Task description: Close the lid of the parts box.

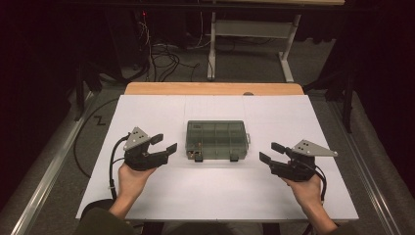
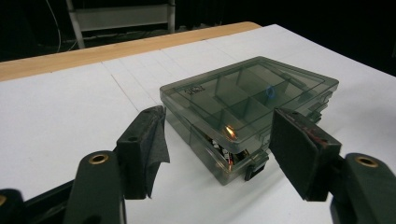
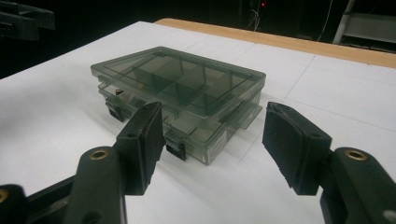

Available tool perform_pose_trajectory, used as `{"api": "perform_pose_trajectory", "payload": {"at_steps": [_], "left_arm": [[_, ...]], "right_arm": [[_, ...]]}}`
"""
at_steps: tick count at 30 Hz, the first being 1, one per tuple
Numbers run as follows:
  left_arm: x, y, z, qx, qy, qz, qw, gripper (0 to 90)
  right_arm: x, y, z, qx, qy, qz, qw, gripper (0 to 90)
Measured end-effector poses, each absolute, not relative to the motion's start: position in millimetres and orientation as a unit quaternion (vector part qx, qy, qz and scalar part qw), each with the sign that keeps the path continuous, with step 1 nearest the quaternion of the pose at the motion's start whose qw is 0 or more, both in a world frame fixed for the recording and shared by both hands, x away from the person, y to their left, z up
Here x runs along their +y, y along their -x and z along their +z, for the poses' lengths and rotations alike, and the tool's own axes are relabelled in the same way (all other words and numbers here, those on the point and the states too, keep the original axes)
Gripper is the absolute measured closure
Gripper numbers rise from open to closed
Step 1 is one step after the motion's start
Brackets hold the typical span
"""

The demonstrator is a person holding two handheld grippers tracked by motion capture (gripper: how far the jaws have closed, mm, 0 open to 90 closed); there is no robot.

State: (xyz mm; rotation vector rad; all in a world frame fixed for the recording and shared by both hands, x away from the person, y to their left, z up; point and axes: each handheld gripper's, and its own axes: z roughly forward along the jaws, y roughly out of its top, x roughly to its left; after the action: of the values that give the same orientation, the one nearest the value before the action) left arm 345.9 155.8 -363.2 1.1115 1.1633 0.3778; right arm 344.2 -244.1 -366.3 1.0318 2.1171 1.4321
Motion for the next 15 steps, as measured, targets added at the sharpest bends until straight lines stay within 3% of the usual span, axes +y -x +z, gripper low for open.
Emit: {"api": "perform_pose_trajectory", "payload": {"at_steps": [15], "left_arm": [[158.2,-337.9,-369.2,0.510,-0.490,0.176,0.685,35.6]], "right_arm": [[-254.3,-333.1,-380.7,0.747,-0.363,0.521,0.198,36.9]]}}
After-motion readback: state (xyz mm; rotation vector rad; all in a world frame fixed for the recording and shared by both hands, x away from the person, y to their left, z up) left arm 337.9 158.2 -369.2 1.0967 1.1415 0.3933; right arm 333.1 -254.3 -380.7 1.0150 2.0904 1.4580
